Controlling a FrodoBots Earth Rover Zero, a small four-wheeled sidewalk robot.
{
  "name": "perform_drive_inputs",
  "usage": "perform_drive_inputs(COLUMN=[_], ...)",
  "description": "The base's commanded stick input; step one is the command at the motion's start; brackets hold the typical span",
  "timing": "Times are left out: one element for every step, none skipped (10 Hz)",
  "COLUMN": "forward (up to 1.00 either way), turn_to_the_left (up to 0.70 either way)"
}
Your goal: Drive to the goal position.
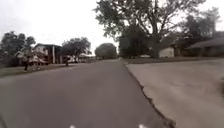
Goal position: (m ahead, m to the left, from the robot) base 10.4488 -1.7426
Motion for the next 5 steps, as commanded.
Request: perform_drive_inputs(forward=[1.0,1.0,1.0,1.0,1.0], turn_to_the_left=[0.0,0.0,-0.02,-0.13,-0.36])
